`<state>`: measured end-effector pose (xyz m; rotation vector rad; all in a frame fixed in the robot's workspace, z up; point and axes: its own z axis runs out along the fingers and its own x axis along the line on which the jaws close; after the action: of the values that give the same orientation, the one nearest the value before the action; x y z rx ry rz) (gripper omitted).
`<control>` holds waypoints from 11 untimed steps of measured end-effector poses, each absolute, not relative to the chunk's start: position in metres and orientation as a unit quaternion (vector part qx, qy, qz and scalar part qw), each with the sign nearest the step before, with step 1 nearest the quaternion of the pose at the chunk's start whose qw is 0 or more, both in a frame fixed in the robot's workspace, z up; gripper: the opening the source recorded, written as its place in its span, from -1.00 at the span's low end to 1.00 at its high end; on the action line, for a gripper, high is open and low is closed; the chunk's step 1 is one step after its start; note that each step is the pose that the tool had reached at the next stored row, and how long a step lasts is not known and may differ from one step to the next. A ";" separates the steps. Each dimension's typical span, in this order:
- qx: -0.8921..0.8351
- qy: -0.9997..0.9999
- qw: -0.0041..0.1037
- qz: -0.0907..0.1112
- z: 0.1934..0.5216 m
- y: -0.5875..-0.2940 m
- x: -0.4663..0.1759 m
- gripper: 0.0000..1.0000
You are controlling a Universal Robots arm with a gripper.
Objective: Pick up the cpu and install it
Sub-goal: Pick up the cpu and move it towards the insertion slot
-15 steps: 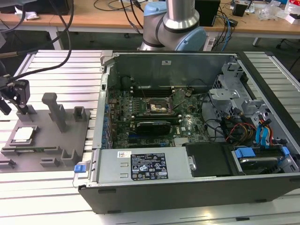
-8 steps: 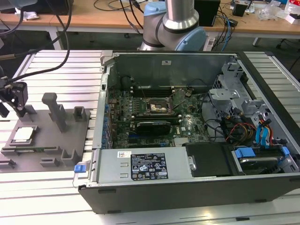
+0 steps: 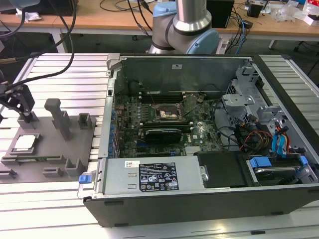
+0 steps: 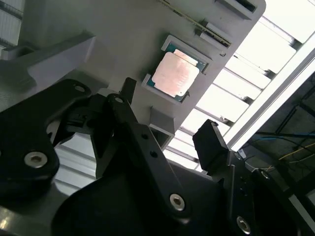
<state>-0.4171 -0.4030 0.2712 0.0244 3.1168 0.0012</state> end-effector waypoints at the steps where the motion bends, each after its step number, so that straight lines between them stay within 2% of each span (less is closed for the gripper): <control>1: 0.008 1.000 0.012 0.000 0.271 -0.403 -0.417 0.47; 11: 0.008 1.000 0.012 0.000 0.254 -0.403 -0.417 0.47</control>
<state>-0.4171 -0.4031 0.2536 0.0243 3.1172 0.0001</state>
